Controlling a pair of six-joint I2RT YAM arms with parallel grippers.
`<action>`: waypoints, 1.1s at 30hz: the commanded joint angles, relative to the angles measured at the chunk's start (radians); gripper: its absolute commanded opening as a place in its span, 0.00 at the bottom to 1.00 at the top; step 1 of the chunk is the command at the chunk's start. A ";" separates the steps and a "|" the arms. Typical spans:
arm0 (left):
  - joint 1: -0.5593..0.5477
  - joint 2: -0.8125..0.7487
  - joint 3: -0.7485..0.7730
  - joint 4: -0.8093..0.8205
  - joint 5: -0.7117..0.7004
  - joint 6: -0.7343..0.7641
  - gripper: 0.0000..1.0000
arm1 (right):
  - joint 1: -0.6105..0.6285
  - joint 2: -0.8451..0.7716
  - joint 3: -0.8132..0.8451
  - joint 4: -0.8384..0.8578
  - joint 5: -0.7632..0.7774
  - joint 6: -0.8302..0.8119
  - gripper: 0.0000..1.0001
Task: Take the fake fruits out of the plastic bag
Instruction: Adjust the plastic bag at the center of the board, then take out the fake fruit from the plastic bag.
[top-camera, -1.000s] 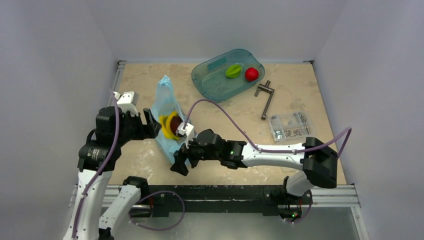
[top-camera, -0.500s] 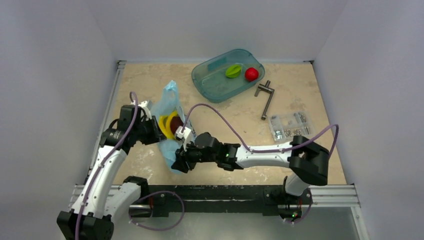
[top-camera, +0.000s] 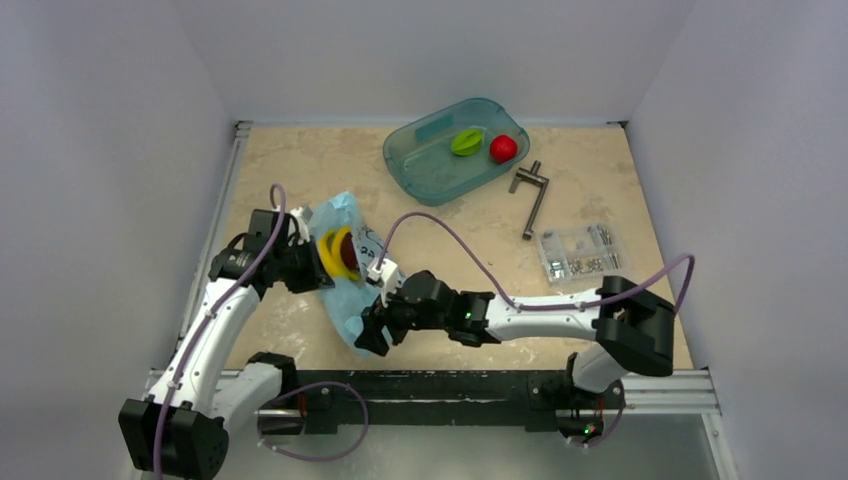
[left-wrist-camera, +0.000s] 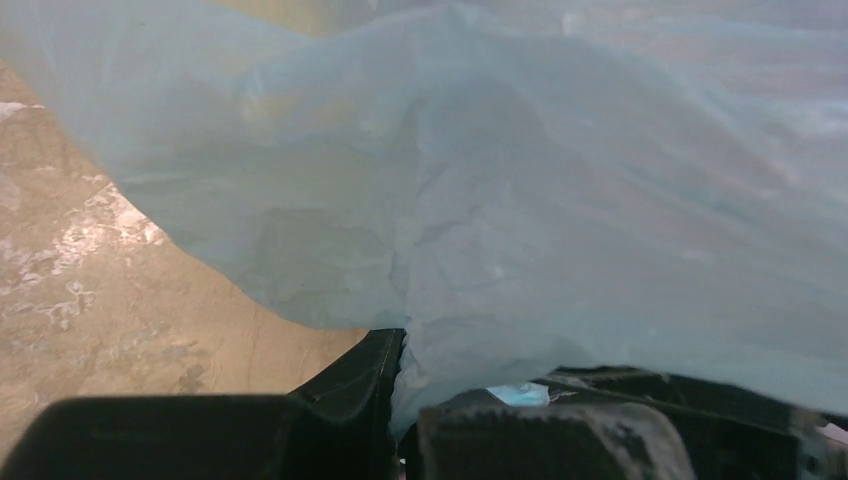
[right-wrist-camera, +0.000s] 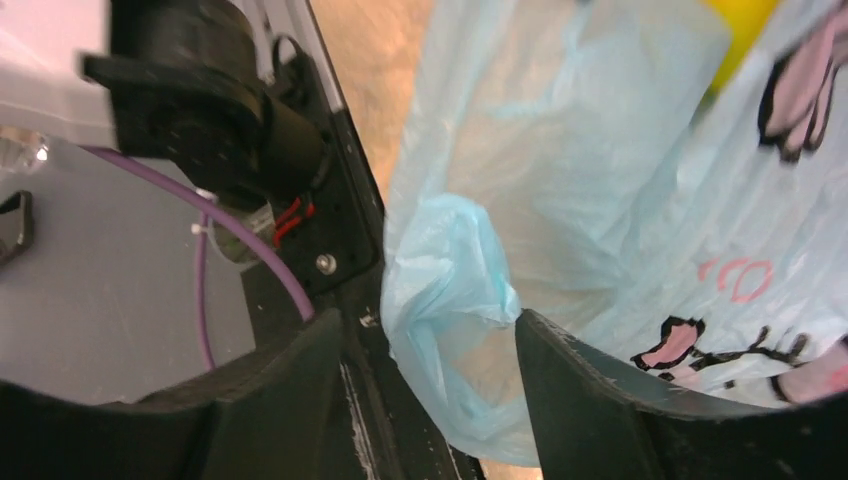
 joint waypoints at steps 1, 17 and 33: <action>-0.004 -0.006 -0.022 0.061 0.081 0.022 0.00 | 0.004 -0.100 0.092 -0.054 0.061 -0.027 0.67; -0.067 -0.059 -0.028 0.054 -0.006 0.004 0.00 | 0.000 0.088 0.323 -0.016 0.403 0.002 0.28; -0.118 -0.069 -0.021 0.029 -0.081 -0.011 0.00 | -0.086 0.366 0.509 0.015 0.587 -0.098 0.42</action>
